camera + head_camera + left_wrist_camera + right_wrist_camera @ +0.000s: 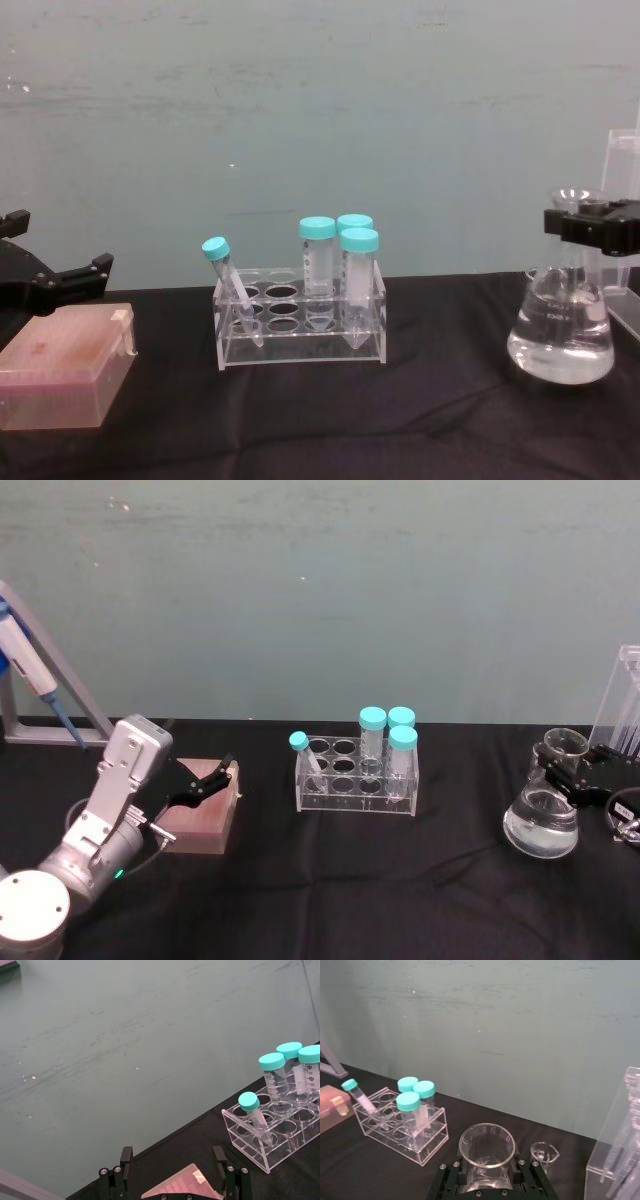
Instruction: Place the experimental apparatus aside using one hand.
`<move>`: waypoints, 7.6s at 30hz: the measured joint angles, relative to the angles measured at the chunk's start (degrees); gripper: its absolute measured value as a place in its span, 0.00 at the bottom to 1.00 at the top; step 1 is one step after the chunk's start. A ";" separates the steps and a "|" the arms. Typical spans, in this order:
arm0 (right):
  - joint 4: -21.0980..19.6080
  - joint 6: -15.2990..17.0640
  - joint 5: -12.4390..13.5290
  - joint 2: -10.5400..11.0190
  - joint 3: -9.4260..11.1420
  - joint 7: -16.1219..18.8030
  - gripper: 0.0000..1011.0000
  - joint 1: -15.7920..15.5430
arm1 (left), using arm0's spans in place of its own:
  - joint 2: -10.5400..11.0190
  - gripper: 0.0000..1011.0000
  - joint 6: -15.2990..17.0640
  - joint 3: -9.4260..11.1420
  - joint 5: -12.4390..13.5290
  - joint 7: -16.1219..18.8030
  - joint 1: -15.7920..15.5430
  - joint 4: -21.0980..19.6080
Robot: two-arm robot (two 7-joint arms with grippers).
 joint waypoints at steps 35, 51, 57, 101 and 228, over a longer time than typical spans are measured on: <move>1.88 0.65 -4.28 -2.72 3.74 -1.92 0.47 -0.08 | 0.00 0.99 0.00 0.00 0.00 0.00 0.00 0.00; 2.65 0.79 -5.80 -3.79 4.65 -2.37 0.47 -0.28 | 0.00 0.99 0.00 0.00 0.00 0.00 0.00 0.00; 3.38 0.50 -6.27 -4.23 4.62 -1.94 0.47 0.20 | 0.00 0.99 0.00 0.00 0.00 0.00 0.00 0.00; 7.08 0.45 -7.96 -5.86 4.12 -0.66 0.47 2.47 | 0.00 0.99 0.00 0.00 0.00 0.00 0.00 0.00; -6.17 -2.78 -2.44 1.23 2.04 10.03 0.99 -5.67 | 0.00 0.99 0.00 0.00 0.00 0.00 0.00 0.00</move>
